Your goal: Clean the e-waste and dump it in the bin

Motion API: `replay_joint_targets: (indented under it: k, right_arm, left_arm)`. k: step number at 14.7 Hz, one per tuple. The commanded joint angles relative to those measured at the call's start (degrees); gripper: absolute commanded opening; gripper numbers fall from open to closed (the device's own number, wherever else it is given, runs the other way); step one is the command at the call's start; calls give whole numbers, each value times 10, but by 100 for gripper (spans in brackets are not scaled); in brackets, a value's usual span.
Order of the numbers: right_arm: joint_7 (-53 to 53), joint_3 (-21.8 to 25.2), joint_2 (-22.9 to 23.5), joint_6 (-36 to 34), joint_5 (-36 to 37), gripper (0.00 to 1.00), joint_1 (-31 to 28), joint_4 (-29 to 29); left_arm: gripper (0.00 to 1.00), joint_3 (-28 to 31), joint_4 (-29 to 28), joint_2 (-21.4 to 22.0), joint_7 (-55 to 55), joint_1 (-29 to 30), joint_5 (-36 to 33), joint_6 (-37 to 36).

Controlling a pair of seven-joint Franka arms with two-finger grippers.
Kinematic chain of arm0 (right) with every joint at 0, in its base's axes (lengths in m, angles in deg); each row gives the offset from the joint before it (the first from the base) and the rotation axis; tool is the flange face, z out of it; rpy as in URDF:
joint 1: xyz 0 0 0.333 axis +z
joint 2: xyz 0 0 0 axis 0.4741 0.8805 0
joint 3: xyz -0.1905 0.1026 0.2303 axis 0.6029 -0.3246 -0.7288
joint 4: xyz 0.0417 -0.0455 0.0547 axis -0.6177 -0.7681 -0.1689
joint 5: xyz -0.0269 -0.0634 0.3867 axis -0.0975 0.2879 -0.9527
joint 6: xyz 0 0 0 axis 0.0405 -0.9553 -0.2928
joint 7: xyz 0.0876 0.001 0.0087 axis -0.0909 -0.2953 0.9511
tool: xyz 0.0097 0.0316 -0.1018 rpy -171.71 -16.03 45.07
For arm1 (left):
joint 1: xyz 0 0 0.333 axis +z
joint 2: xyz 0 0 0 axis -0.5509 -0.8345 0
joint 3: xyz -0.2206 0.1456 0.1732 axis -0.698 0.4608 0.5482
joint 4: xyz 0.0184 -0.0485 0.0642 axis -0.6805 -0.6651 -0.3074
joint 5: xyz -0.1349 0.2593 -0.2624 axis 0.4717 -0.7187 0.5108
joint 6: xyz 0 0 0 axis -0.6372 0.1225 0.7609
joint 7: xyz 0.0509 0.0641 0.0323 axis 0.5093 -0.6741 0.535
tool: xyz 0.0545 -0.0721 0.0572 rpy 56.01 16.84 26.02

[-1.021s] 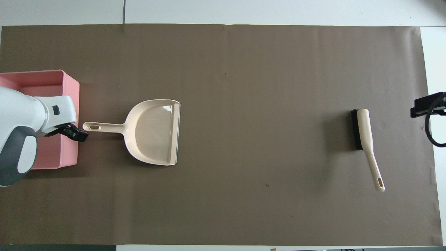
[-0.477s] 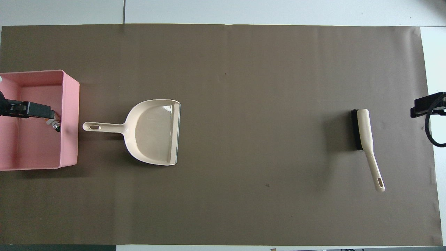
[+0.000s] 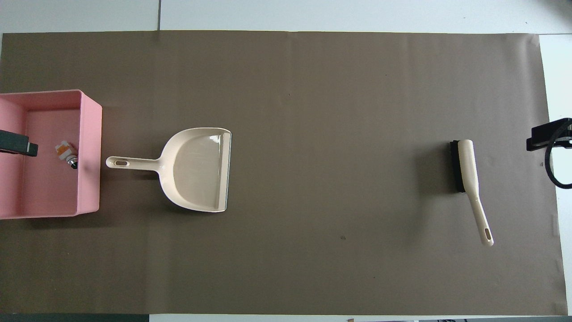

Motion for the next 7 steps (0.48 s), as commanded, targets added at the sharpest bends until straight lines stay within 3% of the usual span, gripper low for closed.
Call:
replay_joint_targets:
  k: [1, 7]
  right_arm:
    - [-6, -5, -3, -6, 0, 100, -8, -1]
    - [-6, -6, -7, -3, -2, 100, -4, -6]
  left_arm:
    - [98, -2, 12, -12, -6, -2, 2, -14]
    - [99, -6, 31, -29, -42, -4, -13, -22]
